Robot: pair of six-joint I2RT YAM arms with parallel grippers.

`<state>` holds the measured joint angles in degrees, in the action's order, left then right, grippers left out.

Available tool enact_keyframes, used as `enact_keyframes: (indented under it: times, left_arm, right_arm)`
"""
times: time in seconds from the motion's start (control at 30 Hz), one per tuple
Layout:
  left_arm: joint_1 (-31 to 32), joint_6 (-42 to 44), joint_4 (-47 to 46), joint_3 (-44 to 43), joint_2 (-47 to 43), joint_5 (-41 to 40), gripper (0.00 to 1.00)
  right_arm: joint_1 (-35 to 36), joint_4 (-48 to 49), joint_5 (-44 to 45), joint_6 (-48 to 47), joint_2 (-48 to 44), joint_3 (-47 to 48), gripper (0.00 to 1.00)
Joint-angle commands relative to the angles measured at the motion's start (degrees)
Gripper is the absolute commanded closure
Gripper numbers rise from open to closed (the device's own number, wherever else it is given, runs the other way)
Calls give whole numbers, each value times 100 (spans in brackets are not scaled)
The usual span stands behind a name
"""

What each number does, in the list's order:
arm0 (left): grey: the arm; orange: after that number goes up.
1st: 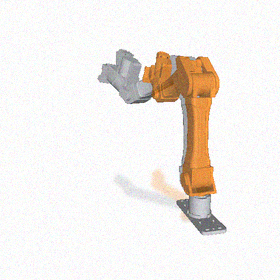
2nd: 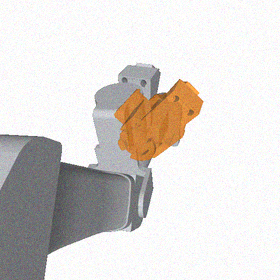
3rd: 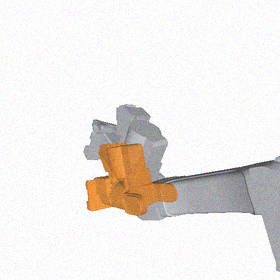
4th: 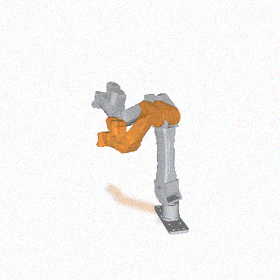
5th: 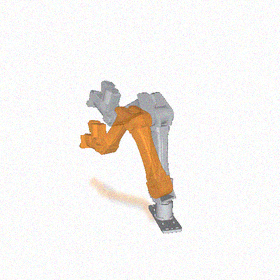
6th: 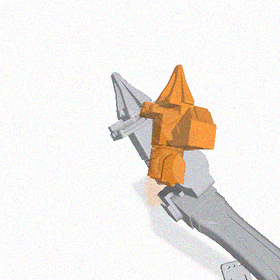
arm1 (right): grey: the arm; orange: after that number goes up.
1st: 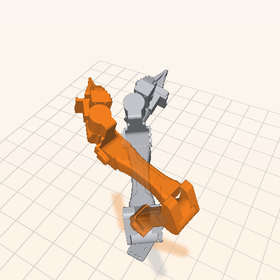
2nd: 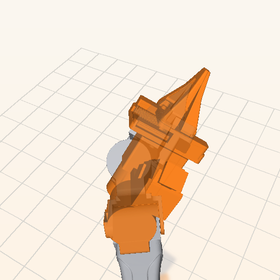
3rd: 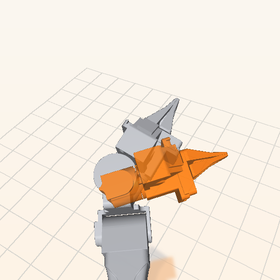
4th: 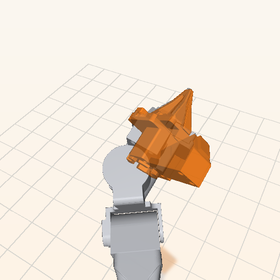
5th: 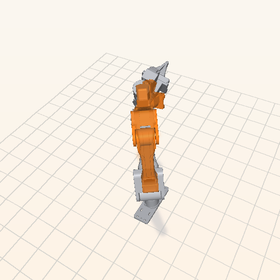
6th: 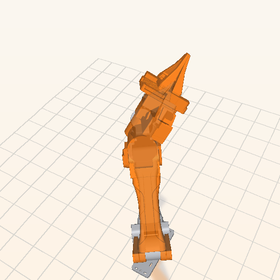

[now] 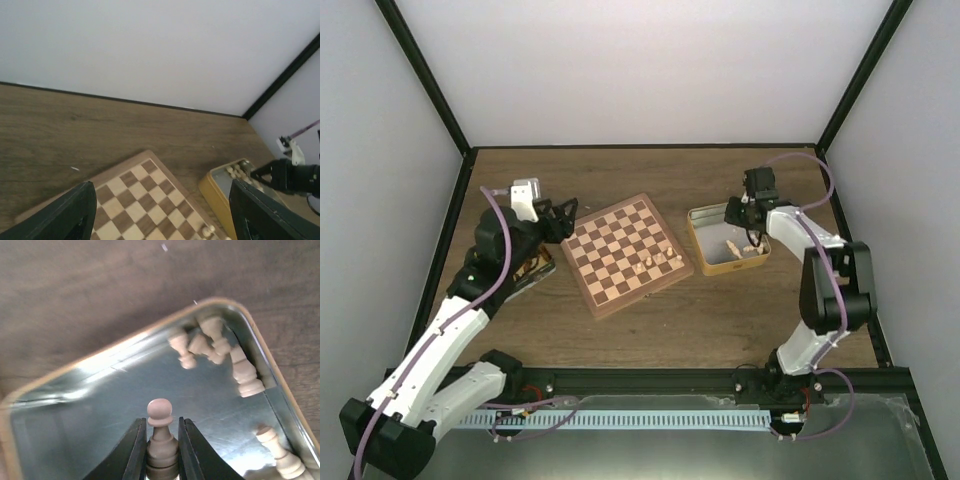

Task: Set up the chess pieces on the board
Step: Pick up the chess piece from the storage box.

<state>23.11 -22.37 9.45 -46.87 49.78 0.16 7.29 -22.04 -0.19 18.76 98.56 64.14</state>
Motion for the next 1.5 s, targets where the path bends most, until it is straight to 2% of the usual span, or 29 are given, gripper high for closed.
enact_keyframes:
  times: [0.0,0.1,0.2,0.43,0.57,0.8,1.13,1.3,1.47]
  left_arm:
    - [-18,-495,-457,139,59,783,25]
    - [6,-857,-823,313,48,1039,25]
    - [91,-1224,-1150,540,61,1150,25]
    - [617,-1846,-1947,1254,128,1080,26]
    - [1106,-1816,-2439,1635,136,853,26]
    - [1862,-1611,-2933,1898,479,100,27]
    - [2270,-1732,-2981,1988,779,-860,49]
    - [2281,-1729,-3092,2002,889,-877,61]
    - [2283,-1623,-3252,1954,1016,-812,64]
  right_arm:
    - [-46,669,-652,1013,-814,-168,86]
    - [61,897,-1023,1987,-1340,-423,86]
    - [478,1170,-1136,3127,-1857,-788,87]
    - [2245,2095,-525,6116,-2749,-1771,87]
    - [3097,2407,-166,7187,-2739,-1825,87]
    - [3714,2551,-155,7610,-2171,-1274,86]
    - [3938,2653,-444,7607,-1555,-639,85]
    - [3956,2675,-501,7586,-1450,-529,85]
    - [3956,2719,-563,7590,-1394,-517,85]
